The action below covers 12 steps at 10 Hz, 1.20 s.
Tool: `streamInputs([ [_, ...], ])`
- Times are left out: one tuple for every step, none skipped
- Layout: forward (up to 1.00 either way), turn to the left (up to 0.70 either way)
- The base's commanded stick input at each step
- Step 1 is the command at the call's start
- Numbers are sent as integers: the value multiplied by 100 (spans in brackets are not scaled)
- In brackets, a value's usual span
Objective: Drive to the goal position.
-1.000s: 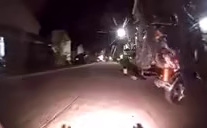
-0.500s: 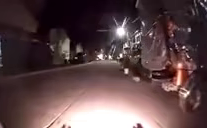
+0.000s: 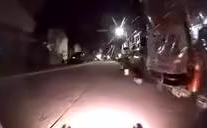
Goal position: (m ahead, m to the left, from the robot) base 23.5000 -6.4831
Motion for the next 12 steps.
streamInputs([
  [60,-15],
  [60,-15],
  [60,-15],
  [60,-11],
  [60,0],
  [60,0],
  [60,0],
  [60,-6],
  [60,-15],
  [60,-15],
  [60,-15],
  [60,-8],
])
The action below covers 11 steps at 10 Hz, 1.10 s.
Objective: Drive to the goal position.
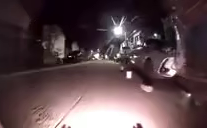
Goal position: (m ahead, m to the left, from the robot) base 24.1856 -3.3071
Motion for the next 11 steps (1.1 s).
streamInputs([
  [60,0],
  [60,0],
  [60,-3],
  [60,-15],
  [60,-15],
  [60,-15],
  [60,-9],
  [60,0],
  [60,0],
  [60,0],
  [60,-1],
])
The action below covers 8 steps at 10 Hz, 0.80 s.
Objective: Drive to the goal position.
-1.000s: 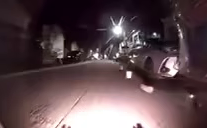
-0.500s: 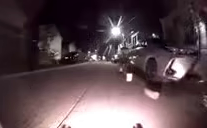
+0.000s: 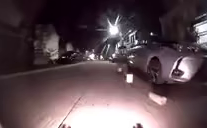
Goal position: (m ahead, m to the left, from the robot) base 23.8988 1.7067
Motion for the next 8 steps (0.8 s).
streamInputs([
  [60,-12],
  [60,-15],
  [60,-15],
  [60,0],
  [60,0],
  [60,0],
  [60,0],
  [60,0],
])
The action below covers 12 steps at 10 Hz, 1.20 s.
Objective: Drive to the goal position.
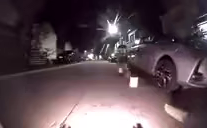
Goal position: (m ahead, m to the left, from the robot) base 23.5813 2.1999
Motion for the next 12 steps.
streamInputs([
  [60,0],
  [60,-7],
  [60,-14],
  [60,-15],
  [60,-3],
  [60,0],
  [60,0],
  [60,-3],
  [60,-14],
  [60,-15],
  [60,-15],
  [60,-15],
])
